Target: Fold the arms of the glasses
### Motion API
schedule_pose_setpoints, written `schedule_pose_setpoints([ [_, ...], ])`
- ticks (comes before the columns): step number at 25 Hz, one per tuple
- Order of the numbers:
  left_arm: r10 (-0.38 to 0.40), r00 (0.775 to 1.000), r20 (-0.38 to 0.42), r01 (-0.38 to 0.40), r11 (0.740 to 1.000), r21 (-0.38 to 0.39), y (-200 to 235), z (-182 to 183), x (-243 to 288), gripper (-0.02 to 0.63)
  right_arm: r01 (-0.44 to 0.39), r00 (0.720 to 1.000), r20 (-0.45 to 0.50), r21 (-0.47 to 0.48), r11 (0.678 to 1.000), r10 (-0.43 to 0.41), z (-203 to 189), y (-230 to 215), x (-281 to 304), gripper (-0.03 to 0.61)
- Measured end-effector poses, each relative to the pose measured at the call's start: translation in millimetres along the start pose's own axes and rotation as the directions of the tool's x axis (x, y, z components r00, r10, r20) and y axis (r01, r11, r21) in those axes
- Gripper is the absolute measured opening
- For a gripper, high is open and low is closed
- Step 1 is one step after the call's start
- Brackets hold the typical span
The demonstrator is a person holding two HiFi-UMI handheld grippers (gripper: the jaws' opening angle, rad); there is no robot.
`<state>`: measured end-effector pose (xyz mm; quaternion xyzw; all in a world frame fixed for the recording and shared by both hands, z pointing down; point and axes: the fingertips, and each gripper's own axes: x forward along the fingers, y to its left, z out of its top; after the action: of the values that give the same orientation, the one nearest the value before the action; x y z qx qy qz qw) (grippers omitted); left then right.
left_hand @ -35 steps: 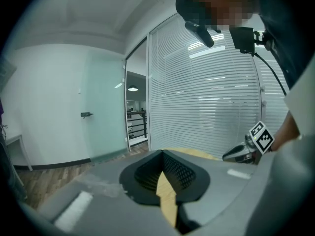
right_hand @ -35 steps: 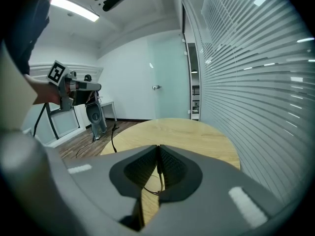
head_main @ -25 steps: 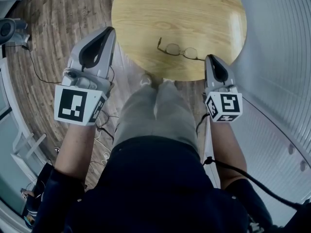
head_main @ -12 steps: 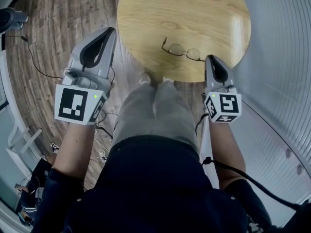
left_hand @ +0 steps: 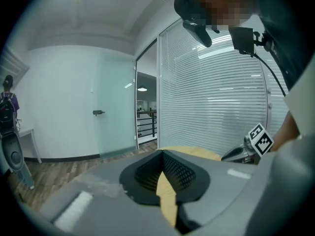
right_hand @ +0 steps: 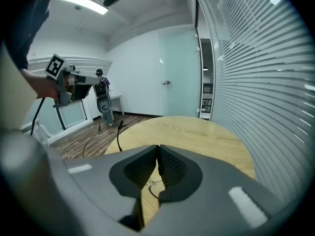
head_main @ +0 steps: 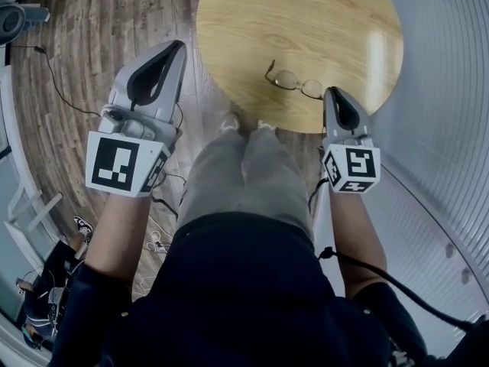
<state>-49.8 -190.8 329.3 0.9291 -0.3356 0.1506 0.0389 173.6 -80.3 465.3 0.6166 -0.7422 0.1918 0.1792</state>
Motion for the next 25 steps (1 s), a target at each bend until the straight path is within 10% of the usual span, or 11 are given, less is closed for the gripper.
schedule_pose_setpoints([
  [25, 0.041, 0.999, -0.015, -0.042, 0.999, -0.032, 24, -4, -12, 0.003, -0.073, 0.996, -0.051, -0.041, 0.996, 0.071, 2, 26, 35, 0.026],
])
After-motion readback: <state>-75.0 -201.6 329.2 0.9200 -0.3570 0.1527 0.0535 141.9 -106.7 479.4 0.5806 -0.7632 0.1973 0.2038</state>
